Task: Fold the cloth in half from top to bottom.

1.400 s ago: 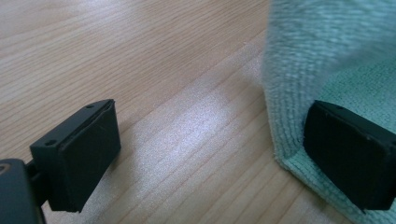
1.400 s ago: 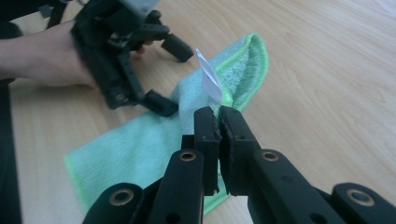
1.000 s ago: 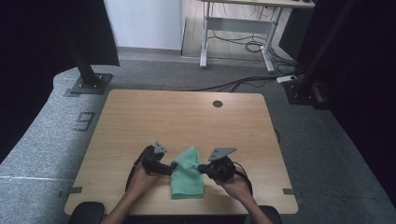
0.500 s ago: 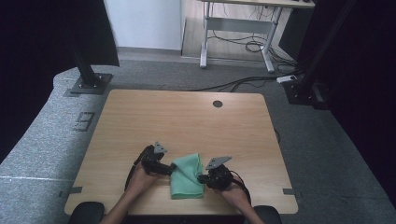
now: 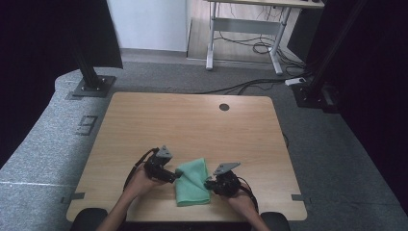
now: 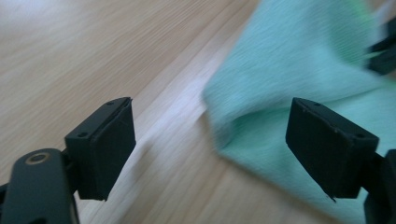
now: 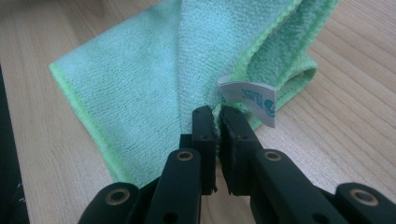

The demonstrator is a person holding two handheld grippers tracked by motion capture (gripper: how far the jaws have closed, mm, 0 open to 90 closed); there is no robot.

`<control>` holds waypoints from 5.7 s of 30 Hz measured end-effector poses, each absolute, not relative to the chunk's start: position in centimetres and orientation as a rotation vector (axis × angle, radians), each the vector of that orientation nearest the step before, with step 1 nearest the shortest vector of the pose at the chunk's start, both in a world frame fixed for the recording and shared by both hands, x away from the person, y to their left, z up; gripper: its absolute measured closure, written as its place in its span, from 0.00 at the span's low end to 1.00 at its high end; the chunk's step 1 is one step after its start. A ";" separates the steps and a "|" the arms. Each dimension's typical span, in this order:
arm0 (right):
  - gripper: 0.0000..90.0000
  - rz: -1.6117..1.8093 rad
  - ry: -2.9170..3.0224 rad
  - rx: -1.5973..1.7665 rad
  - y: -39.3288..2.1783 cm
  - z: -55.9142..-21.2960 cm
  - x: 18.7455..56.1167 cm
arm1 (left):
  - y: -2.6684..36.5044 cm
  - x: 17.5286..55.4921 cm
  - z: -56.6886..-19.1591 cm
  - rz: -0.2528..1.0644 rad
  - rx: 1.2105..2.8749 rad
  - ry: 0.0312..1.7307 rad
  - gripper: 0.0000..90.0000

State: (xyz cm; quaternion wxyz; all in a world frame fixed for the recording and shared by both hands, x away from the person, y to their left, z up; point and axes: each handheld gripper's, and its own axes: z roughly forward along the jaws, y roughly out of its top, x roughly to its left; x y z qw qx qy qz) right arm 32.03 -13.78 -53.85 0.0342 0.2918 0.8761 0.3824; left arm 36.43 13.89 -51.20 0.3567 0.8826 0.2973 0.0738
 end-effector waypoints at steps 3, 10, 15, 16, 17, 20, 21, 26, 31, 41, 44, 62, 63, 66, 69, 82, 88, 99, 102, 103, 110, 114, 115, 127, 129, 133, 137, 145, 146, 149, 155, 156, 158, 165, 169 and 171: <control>0.93 1.183 2.690 0.905 -13.8 -53.9 32.1 | 12.8 36.9 -50.5 0.193 2.268 0.737 0.23; 0.93 1.186 2.690 0.913 -13.8 -53.9 32.1 | 9.4 38.8 -48.9 0.163 2.259 0.669 0.33; 0.93 1.190 2.689 0.916 -13.9 -54.0 32.1 | 7.3 39.8 -48.8 0.113 2.297 0.617 0.39; 0.93 1.191 2.690 0.914 -13.9 -54.0 32.1 | 7.0 39.9 -48.9 0.109 2.320 0.604 0.42; 0.92 1.193 2.690 0.917 -13.9 -54.0 32.1 | 6.8 40.0 -49.0 0.100 2.346 0.591 0.46; 0.92 1.201 2.690 0.923 -14.0 -54.0 32.2 | 6.6 39.9 -49.3 0.062 2.399 0.547 0.71; 0.92 1.203 2.691 0.923 -14.0 -54.0 32.2 | 6.7 39.8 -49.2 0.053 2.408 0.540 0.80; 0.89 1.198 2.691 0.948 -14.0 -54.0 32.3 | 7.4 39.0 -48.2 0.051 2.404 0.505 0.91; 0.86 1.189 2.677 0.955 -14.0 -53.9 32.3 | 8.3 37.8 -47.6 0.073 2.392 0.496 0.87; 0.77 1.171 2.661 0.930 -13.8 -53.4 31.7 | 10.8 35.6 -47.9 0.080 2.326 0.506 0.84; 0.73 1.171 2.652 0.927 -14.0 -53.1 31.5 | 11.5 34.8 -48.1 0.076 2.314 0.509 0.83; 0.46 1.211 2.559 1.034 -16.4 -51.4 32.8 | 14.0 29.9 -49.3 0.046 2.303 0.475 0.51; 0.44 1.211 2.557 1.032 -16.2 -51.3 32.9 | 14.3 30.0 -48.9 0.058 2.289 0.481 0.46; 0.41 1.213 2.553 1.011 -15.3 -51.3 33.0 | 15.0 30.6 -47.8 0.066 2.235 0.515 0.37; 0.38 1.210 2.555 0.986 -14.5 -51.3 33.1 | 15.4 31.6 -47.6 0.105 2.201 0.577 0.32; 0.28 1.077 2.626 0.914 -12.7 -53.5 31.5 | 14.6 31.7 -52.6 0.182 2.291 0.815 0.16; 0.28 1.028 2.614 0.895 -12.4 -53.9 31.1 | 14.2 31.8 -53.7 0.214 2.322 0.855 0.14; 0.25 1.010 2.562 0.958 -12.8 -54.3 33.8 | 13.2 35.7 -54.0 0.312 2.302 0.890 0.12; 0.25 1.007 2.541 0.994 -13.0 -54.3 35.2 | 13.0 37.2 -54.2 0.317 2.273 0.914 0.11; 0.25 1.009 2.535 1.007 -13.1 -54.3 35.6 | 12.9 37.6 -54.3 0.312 2.262 0.925 0.11; 0.30 1.043 2.527 1.068 -13.9 -54.2 37.1 | 13.4 38.2 -53.3 0.296 2.237 0.914 0.12; 0.37 1.068 2.518 1.058 -14.5 -53.3 36.7 | 15.9 39.3 -51.2 0.299 2.135 0.962 0.16; 0.39 1.092 2.511 1.065 -14.6 -53.0 36.6 | 16.2 39.5 -51.0 0.303 2.127 0.969 0.16; 0.57 1.234 2.659 0.814 -9.2 -50.2 34.9 | 14.9 42.0 -52.5 0.318 2.194 0.993 0.16; 0.57 1.246 2.684 0.779 -7.9 -50.1 34.7 | 15.0 42.1 -52.9 0.309 2.183 1.007 0.16; 0.56 1.252 2.719 0.735 -6.0 -50.4 34.7 | 15.1 42.3 -53.2 0.304 2.183 1.019 0.16; 0.69 1.189 2.739 0.714 -4.6 -51.5 34.8 | 14.9 42.5 -53.5 0.313 2.201 1.022 0.16; 0.98 1.165 2.723 0.719 -5.4 -52.1 34.6 | 14.8 42.7 -54.3 0.332 2.223 1.036 0.16; 0.98 1.171 2.715 0.718 -5.7 -51.7 34.4 | 14.8 42.7 -54.3 0.336 2.225 1.036 0.16; 0.98 1.167 2.710 0.714 -6.3 -51.1 34.1 | 14.5 42.6 -54.3 0.382 2.242 1.037 0.17; 0.97 1.137 2.777 0.743 -6.5 -52.7 33.7 | 14.7 42.7 -54.0 0.386 2.240 1.053 0.17; 0.97 1.140 2.778 0.748 -6.5 -53.0 33.8 | 14.8 42.6 -53.7 0.387 2.231 1.050 0.17; 0.97 1.157 2.781 0.770 -6.5 -53.5 34.0 | 14.8 42.2 -52.9 0.376 2.190 1.033 0.17; 0.92 1.193 2.781 0.803 -6.7 -53.6 34.0 | 12.8 40.3 -52.7 0.335 2.234 0.935 0.16; 0.76 1.224 2.768 0.813 -7.5 -52.6 34.0 | 12.6 40.3 -54.0 0.338 2.247 0.956 0.16; 0.71 1.237 2.715 0.854 -8.8 -51.6 34.4 | 12.8 40.4 -54.2 0.316 2.226 0.972 0.16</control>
